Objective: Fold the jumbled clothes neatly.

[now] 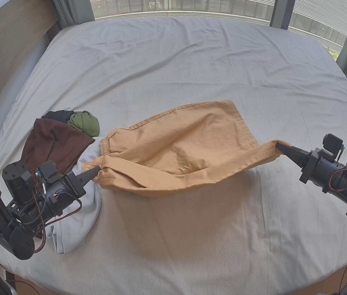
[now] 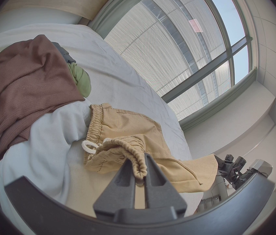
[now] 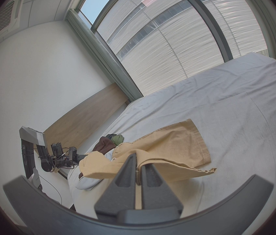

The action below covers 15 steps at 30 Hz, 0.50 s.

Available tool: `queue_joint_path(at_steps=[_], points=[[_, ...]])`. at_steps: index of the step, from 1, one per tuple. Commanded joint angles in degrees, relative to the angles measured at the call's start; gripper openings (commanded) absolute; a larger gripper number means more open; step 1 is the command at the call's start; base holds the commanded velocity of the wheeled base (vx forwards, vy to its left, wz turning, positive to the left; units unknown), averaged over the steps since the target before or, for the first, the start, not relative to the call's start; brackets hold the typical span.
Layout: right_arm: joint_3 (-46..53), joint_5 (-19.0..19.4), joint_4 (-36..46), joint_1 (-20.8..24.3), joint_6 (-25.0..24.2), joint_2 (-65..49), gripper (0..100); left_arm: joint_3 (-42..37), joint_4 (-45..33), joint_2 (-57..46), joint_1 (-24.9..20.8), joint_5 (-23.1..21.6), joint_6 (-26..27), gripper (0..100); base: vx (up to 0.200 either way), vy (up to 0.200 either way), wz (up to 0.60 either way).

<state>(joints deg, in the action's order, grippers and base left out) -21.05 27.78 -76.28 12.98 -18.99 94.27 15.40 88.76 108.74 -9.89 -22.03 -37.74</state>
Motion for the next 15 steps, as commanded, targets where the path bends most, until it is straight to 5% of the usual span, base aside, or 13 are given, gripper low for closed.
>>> queue_joint_path(at_steps=[1,15], points=[[-1.01,-0.01,-0.01,0.11,-0.08,-0.23,0,0.60,0.01,-0.11,-0.75,0.76,-0.05,0,0.000,0.000,0.00],[-6.90,0.08,5.26,0.11,-0.52,-0.75,0,0.78,0.01,0.68,-1.10,1.20,0.04,0,0.000,0.000,0.00]])
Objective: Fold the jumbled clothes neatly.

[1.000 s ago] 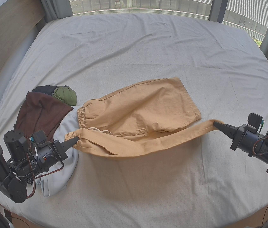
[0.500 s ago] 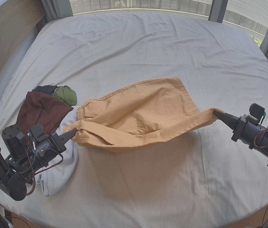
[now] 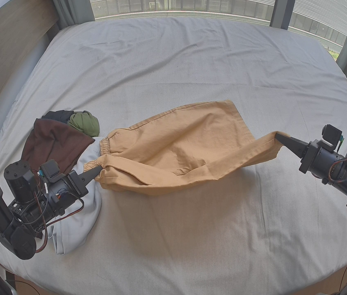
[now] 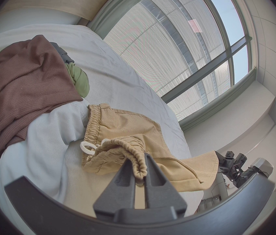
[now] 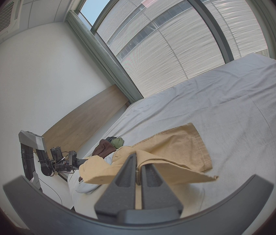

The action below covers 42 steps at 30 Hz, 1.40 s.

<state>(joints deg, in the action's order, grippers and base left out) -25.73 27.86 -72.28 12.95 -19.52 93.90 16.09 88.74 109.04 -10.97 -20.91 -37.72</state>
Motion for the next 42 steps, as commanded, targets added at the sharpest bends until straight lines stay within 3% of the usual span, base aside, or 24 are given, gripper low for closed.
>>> queue_joint_path(at_steps=[1,10,42], points=[[-2.65,0.01,1.79,0.15,0.01,-0.48,0,0.08,0.03,0.38,-0.01,0.08,0.10,0,0.000,0.000,0.00],[-7.14,0.01,5.83,-0.03,-0.08,-0.21,0,0.17,0.03,0.38,-0.01,0.08,0.10,0,0.000,0.000,0.00],[-11.88,0.01,8.56,0.50,-1.05,0.49,0,0.96,0.03,0.99,-0.10,0.87,0.01,0,0.000,0.000,0.00]])
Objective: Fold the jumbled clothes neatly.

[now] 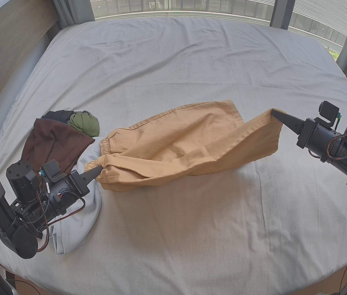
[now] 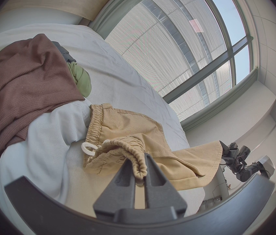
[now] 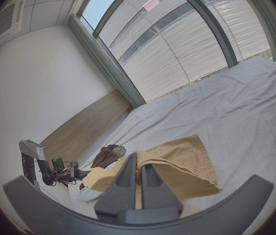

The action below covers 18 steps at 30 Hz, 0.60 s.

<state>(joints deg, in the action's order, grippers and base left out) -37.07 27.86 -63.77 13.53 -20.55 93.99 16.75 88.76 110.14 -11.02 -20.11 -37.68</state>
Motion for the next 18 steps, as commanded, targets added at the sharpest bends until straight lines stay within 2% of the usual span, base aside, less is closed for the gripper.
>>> queue_joint_path(at_steps=[1,5,13,18], points=[[-0.81,0.01,0.05,-0.17,-0.01,0.76,0,0.48,0.01,-0.19,-0.14,0.08,-0.02,0,0.000,0.000,0.00],[-2.74,-0.08,0.05,-0.44,-0.10,3.39,0,1.62,0.10,-0.28,-0.05,0.16,-0.20,0,0.000,0.000,0.00],[-8.72,-0.08,0.05,-1.23,-0.19,9.63,0,5.40,0.01,0.16,0.03,3.50,-1.43,0,0.000,0.000,0.00],[-12.94,-0.08,0.05,-2.02,-1.86,12.71,0,6.72,0.01,0.95,0.03,4.73,-2.31,0,0.000,0.000,0.00]])
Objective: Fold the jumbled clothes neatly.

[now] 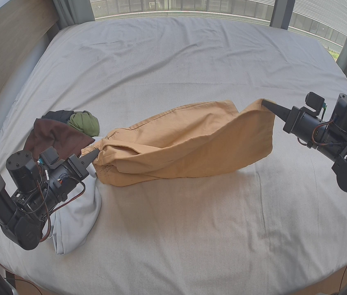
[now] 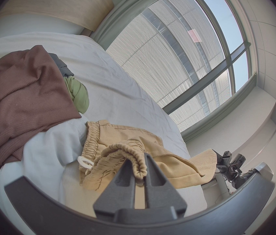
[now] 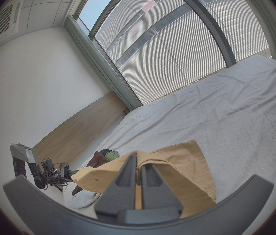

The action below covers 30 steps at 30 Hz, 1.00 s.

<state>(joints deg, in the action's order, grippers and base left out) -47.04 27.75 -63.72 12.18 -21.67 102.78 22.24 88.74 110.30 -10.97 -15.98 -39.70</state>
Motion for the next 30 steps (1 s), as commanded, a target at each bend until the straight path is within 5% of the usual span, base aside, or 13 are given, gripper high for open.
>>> queue_joint_path(at_steps=[1,30], points=[[-3.23,0.03,0.00,-0.66,-0.83,4.10,0,1.32,0.03,0.97,-0.01,0.69,-0.29,0,0.000,0.000,0.00],[-24.50,0.03,7.12,-3.30,-1.44,17.72,0,8.97,0.12,8.97,-0.98,4.29,-0.37,0,0.000,0.000,0.00]])
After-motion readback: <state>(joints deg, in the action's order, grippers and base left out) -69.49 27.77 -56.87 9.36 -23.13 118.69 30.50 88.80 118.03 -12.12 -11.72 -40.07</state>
